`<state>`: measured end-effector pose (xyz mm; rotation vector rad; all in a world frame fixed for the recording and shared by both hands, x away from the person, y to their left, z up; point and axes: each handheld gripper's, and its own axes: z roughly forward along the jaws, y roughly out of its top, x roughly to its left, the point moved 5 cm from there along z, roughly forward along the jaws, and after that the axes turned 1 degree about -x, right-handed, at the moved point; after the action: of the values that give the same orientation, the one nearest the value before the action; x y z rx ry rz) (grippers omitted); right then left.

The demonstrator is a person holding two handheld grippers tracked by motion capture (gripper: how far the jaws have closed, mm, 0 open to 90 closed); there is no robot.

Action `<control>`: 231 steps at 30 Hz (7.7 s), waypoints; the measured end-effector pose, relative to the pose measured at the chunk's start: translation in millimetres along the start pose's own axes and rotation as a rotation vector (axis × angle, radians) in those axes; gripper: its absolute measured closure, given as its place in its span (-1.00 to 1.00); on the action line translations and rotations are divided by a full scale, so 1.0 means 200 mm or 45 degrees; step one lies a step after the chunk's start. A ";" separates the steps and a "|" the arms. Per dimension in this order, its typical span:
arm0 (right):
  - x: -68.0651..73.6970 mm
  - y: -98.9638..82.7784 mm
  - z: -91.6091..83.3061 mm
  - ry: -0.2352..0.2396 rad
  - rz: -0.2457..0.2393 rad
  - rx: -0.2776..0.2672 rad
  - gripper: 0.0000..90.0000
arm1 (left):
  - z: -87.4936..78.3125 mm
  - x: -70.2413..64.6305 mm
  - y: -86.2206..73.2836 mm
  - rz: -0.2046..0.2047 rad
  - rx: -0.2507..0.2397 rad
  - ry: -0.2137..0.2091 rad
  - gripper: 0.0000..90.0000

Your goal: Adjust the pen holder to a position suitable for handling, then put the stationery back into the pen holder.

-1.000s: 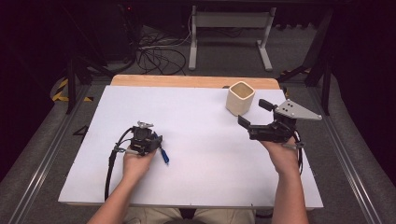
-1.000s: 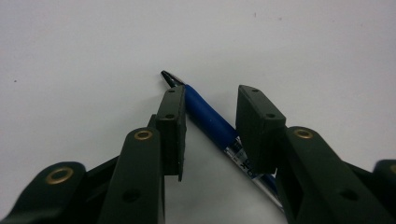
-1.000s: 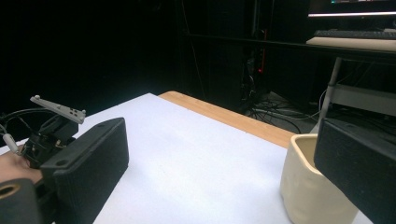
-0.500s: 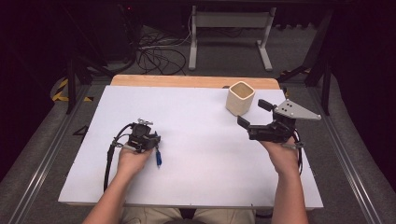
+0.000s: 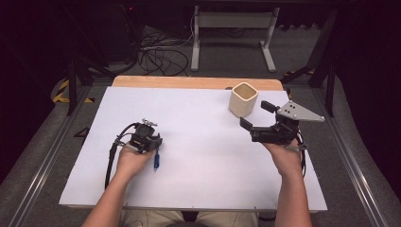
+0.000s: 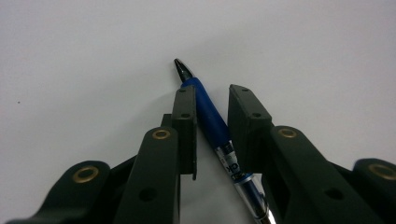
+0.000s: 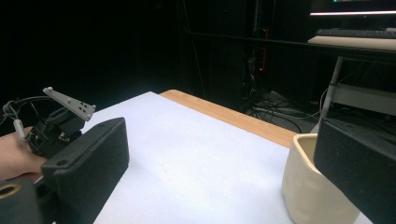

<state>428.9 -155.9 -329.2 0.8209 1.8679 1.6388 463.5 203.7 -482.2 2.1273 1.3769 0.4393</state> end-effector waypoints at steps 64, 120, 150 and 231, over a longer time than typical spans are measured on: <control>0.06 -0.02 0.06 0.160 0.062 -0.061 -0.48 | -0.45 -0.18 0.15 0.033 -0.743 -0.378 0.79; 0.33 -0.13 0.31 0.435 0.150 -0.018 -0.14 | -0.56 -0.39 0.25 0.114 -0.936 -0.512 0.78; 0.54 -0.22 0.44 0.621 0.282 0.037 0.31 | -0.58 -0.50 0.23 0.138 -0.956 -0.570 0.78; 0.26 -0.21 0.38 0.205 0.079 -0.028 0.76 | -0.56 -0.35 0.16 0.219 -0.859 -0.409 -0.51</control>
<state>443.0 -69.7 -379.6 0.7640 1.9465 1.8083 395.4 161.0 -371.3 1.6592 0.7264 0.5129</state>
